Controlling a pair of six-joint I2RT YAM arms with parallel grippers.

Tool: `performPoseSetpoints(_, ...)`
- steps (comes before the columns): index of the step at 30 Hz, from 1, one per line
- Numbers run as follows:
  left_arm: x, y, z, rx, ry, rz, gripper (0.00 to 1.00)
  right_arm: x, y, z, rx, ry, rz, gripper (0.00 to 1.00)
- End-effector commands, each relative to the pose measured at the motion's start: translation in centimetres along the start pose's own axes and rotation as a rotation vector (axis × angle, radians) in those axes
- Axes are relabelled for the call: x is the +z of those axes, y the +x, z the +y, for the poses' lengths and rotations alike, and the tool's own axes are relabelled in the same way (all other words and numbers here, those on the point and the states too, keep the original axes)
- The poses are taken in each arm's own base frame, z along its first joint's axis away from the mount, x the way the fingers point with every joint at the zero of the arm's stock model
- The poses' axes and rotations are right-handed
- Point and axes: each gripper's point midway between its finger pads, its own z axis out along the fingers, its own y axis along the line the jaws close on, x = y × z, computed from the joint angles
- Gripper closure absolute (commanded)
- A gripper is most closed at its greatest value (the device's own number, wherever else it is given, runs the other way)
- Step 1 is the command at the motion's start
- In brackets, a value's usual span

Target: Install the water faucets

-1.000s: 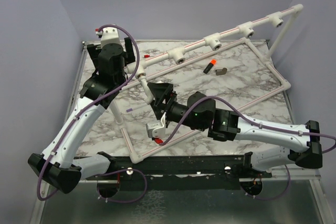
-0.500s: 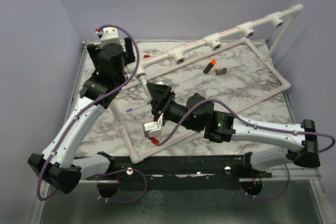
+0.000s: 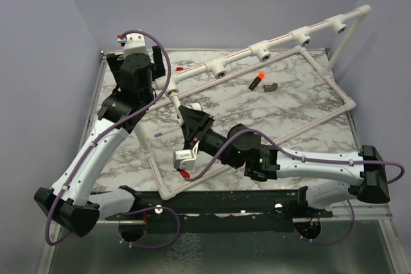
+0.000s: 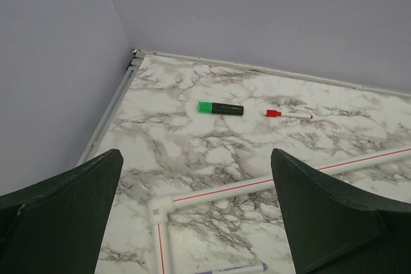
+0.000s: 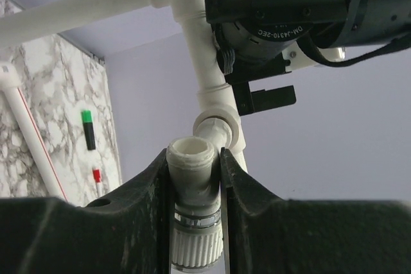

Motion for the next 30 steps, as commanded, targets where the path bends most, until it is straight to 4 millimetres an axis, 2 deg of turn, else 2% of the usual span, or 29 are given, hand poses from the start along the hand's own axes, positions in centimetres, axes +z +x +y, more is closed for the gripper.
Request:
performPoseSetpoints(1, -0.3, 3.6, 0.0, 0.113, 0.030, 0.109, 0.01, 0.1, 0.5, 0.0, 0.264, 0.113, 0.040, 1.00)
performPoseSetpoints(8, -0.3, 3.6, -0.1, 0.109, 0.029, 0.106, 0.01, 0.3, 0.5, -0.9, 0.726, 0.285, 0.016, 0.99)
performPoseSetpoints(17, -0.3, 3.6, -0.2, 0.104, 0.032, 0.107, 0.01, -0.1, 2.1, -2.3, 1.259, 0.534, 0.041, 1.00)
performPoseSetpoints(24, -0.3, 3.4, -0.3, 0.095, 0.035, 0.105, 0.01, 0.1, 3.4, -0.7, 1.592, 0.678, 0.083, 0.99)
performPoseSetpoints(30, -0.3, 3.2, -0.3, 0.084, 0.035, 0.100, 0.01, 0.5, 4.3, 0.4, 1.803, 0.775, 0.153, 0.99)
